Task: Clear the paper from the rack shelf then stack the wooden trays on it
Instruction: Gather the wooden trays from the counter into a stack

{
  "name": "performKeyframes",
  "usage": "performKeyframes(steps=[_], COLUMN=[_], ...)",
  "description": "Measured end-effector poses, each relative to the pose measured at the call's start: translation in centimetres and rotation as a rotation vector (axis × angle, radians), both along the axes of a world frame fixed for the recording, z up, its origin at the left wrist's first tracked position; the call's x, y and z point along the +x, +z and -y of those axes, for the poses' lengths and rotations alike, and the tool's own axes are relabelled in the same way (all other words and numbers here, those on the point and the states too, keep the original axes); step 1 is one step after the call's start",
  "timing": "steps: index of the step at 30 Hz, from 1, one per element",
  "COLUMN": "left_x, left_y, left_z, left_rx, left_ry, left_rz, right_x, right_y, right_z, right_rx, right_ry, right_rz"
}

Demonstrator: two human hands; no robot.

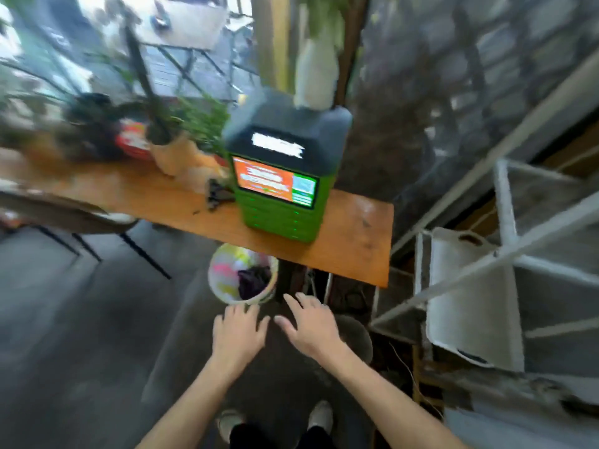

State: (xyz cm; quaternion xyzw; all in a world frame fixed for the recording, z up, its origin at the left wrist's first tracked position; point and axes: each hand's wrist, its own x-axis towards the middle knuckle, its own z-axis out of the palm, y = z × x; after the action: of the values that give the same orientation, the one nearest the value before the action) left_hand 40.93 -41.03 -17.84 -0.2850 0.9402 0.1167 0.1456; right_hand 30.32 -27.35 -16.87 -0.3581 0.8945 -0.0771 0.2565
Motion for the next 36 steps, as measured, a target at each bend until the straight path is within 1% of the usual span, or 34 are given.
performKeyframes(steps=[3, 5, 9, 12, 15, 19, 25, 36], left_x=[4.3, 7.8, 15.9, 22.2, 27.6, 33.5, 39.3, 45.1], left_y=[6.8, 11.0, 18.1, 22.9, 26.4, 28.7, 29.0, 29.8], left_z=[6.6, 11.3, 20.3, 26.3, 32.0, 39.4, 51.4, 77.5], left_rx=[-0.028, -0.050, -0.126, -0.108, -0.174, -0.244, -0.262, -0.255], left_ry=[0.185, 0.281, 0.451, 0.588, 0.660, 0.725, 0.829, 0.919], left_rz=[-0.077, -0.115, -0.270, -0.362, -0.423, -0.413, -0.390, -0.344], right_x=[1.7, 3.2, 6.4, 9.6, 13.1, 17.0, 21.1, 27.8], right_y=[5.9, 9.5, 16.5, 20.8, 23.8, 26.1, 26.9, 26.9], right_z=[7.0, 11.8, 22.0, 29.2, 36.3, 45.5, 59.7, 87.9], right_rx=[-0.027, -0.069, -0.268, -0.415, -0.474, -0.477, -0.500, -0.430], right_ry=[0.170, 0.243, 0.274, 0.314, 0.372, 0.475, 0.569, 0.602], right_rz=[-0.097, -0.147, -0.201, -0.210, -0.226, -0.241, -0.250, -0.083])
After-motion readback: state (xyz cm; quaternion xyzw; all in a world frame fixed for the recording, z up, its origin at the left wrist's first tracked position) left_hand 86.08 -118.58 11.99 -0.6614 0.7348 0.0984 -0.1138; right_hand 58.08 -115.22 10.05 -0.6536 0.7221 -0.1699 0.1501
